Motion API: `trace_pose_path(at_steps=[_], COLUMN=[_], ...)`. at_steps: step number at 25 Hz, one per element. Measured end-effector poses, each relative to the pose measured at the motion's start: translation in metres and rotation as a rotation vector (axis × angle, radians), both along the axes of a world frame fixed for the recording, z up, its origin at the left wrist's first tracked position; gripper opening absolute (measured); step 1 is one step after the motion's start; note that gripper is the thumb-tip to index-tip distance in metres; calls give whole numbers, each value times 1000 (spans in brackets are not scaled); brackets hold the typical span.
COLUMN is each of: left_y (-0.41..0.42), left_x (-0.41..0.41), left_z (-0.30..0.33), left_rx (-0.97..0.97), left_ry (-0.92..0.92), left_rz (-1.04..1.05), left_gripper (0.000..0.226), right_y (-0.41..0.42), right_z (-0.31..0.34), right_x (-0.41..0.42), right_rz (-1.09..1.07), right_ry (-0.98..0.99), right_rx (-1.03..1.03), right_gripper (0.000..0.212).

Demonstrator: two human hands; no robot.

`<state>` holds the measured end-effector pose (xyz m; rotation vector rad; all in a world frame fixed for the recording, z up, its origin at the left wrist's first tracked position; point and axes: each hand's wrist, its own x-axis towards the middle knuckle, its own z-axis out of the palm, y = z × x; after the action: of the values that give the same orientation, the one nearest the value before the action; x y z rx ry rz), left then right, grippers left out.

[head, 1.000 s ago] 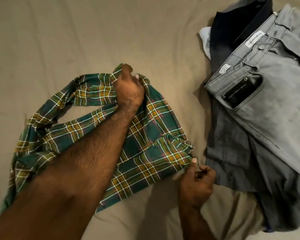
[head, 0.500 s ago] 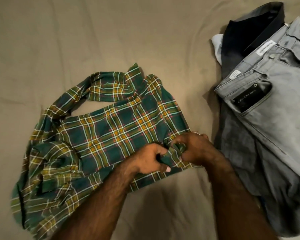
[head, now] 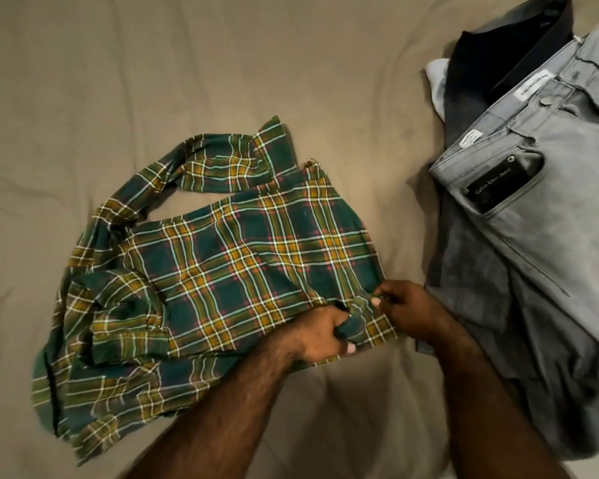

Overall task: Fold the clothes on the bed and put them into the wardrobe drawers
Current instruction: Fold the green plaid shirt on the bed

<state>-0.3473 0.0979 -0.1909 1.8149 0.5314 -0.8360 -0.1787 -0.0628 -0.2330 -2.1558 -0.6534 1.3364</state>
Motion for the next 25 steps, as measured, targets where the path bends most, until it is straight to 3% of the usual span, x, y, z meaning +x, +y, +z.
trace_pose_path(at_steps=[2, 4, 6, 8, 10, 12, 14, 17, 20, 22, 25], left_y=[11, 31, 51, 64, 69, 60, 37, 14, 13, 9, 24], left_x=[-4, -13, -37, -66, -100, -137, -163, -189, -220, -254, -303], left_z=[4, 7, 12, 12, 9, 2, -8, -15, -13, -9, -10], left_rx=[105, 333, 540, 623, 847, 1117, 1138, 1089, 1185, 1260, 1314], left_ry=[0, -24, 3, 104, 154, 126, -44, -104, -13, 31, 84], left_rz=[121, 227, 245, 215, 156, 181, 208, 200, 443, 637, 938], left_gripper=[14, 15, 24, 28, 30, 32, 31, 48, 52, 55, 53], right_y=[3, 17, 32, 42, 52, 67, 75, 82, 77, 76, 93], right_z=[3, 13, 26, 38, 47, 43, 28, 24, 25, 28, 33], right_x=[0, -2, -16, -40, -78, -123, -153, -169, -192, -207, -219], right_rz=[-139, -230, -241, -203, -65, 268, 557, 482, 496, 673, 603], right_ry=[-162, -390, -647, -950, -1104, -956, -778, -704, -771, -724, -700], right_rx=[53, 61, -28, -129, 105, 346, 240, -20, 74, 157, 95], right_gripper=[12, 15, 19, 26, 27, 31, 38, 54, 64, 59, 49])
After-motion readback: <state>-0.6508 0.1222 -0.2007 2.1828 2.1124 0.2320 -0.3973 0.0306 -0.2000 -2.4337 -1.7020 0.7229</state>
